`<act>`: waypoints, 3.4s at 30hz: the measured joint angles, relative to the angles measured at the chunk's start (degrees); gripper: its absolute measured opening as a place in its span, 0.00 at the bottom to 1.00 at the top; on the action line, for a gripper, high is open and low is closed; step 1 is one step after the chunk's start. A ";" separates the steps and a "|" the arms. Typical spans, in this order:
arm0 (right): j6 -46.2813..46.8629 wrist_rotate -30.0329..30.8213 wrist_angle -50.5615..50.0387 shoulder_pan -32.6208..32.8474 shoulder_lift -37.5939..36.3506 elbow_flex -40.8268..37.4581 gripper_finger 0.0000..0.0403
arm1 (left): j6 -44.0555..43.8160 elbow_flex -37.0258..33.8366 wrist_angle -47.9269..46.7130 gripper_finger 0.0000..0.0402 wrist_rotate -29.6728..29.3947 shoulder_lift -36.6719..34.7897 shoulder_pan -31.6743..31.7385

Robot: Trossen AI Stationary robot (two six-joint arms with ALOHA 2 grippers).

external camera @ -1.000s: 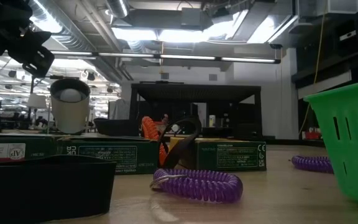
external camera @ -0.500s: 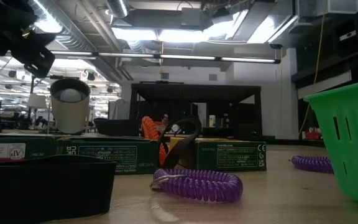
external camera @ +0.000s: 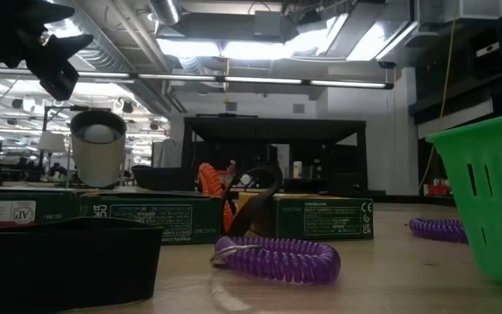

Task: Pick & Place Office Desk Supplies
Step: Put the black rubber band into the black bin

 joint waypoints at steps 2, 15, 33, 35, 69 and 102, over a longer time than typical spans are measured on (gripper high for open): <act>0.06 1.43 0.35 0.00 0.00 0.01 0.53 | 1.23 0.00 0.03 0.39 -0.13 0.00 0.00; -9.87 18.03 1.46 -0.01 0.00 -0.01 0.53 | 4.67 0.00 -2.67 0.39 -15.82 0.19 0.04; -14.50 33.35 17.37 -10.76 1.85 0.01 0.53 | 16.57 1.21 -1.93 0.39 -24.05 1.36 8.22; -13.37 33.56 17.52 -12.04 3.05 0.01 0.53 | 17.93 1.87 -2.77 0.39 -22.83 2.47 8.82; -11.72 32.17 21.31 -29.13 44.89 18.33 0.53 | 25.49 48.17 -25.10 0.39 2.58 79.34 10.98; -10.23 28.04 20.87 -29.13 44.85 18.28 0.53 | 11.25 55.98 -31.65 0.54 12.32 86.04 5.84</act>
